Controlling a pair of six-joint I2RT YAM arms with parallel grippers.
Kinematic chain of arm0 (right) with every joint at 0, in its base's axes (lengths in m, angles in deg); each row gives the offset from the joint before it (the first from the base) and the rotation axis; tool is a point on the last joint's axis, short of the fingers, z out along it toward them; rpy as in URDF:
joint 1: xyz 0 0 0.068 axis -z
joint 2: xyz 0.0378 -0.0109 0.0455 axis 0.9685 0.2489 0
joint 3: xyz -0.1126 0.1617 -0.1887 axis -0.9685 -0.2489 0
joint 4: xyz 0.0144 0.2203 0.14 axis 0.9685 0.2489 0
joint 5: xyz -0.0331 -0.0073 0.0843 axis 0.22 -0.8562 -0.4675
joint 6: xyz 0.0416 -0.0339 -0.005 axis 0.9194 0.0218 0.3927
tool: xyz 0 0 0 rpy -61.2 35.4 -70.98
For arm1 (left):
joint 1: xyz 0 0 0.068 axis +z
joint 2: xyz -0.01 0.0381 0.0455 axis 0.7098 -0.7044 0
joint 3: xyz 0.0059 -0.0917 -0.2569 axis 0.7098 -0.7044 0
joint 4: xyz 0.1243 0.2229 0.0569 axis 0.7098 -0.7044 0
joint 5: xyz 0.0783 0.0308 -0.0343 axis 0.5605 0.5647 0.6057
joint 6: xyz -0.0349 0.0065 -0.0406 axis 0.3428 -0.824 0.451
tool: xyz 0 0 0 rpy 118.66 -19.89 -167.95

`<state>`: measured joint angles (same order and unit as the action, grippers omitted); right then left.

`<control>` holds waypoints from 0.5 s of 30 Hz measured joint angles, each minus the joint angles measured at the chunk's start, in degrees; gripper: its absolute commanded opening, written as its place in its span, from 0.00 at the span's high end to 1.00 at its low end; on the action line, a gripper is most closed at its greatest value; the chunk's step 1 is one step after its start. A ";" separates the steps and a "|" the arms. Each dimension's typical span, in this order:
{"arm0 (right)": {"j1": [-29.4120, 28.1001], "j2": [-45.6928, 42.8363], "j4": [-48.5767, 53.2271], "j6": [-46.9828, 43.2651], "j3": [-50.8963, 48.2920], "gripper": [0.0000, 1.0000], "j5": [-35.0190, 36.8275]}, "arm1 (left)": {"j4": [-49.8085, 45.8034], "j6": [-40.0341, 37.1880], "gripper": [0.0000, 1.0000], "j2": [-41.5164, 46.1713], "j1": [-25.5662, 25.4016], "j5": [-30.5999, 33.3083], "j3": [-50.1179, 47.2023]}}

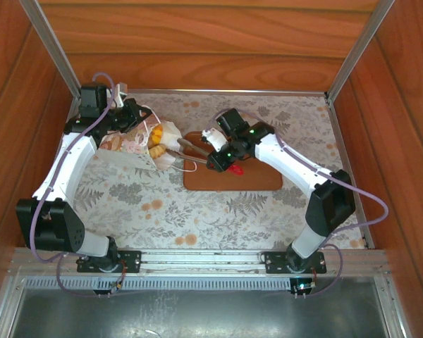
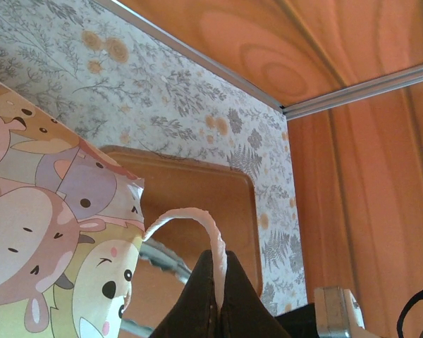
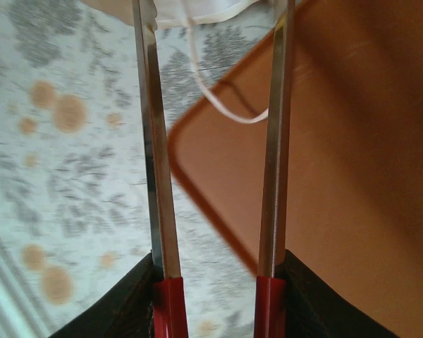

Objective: Take the fake bread out of the paper bag

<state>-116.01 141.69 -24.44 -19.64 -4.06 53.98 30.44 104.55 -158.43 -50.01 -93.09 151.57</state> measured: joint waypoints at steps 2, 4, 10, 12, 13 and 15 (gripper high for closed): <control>-0.76 1.33 -1.49 -4.98 0.31 0.54 3.26 | -0.09 0.00 1.00 0.00 0.00 0.00 0.00; -1.88 2.62 -3.19 -10.34 0.17 0.54 6.34 | -0.11 -0.02 1.00 0.00 0.00 0.00 0.00; -4.68 5.25 -9.55 -21.18 0.09 0.52 13.70 | -0.15 -0.02 1.00 0.00 0.00 -0.02 0.04; -5.03 6.19 -11.10 -23.45 0.33 0.52 15.52 | -0.15 -0.02 1.00 0.00 0.00 -0.02 0.07; -5.27 6.84 -11.74 -24.59 0.52 0.52 16.22 | -0.15 -0.02 1.00 0.00 0.00 -0.02 0.07; -5.51 8.17 -12.66 -26.43 0.92 0.52 17.42 | -0.17 -0.02 1.00 0.00 0.00 -0.02 0.07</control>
<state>-121.52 149.86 -37.10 -46.07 -3.14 71.40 30.27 104.53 -158.43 -50.01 -93.12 151.63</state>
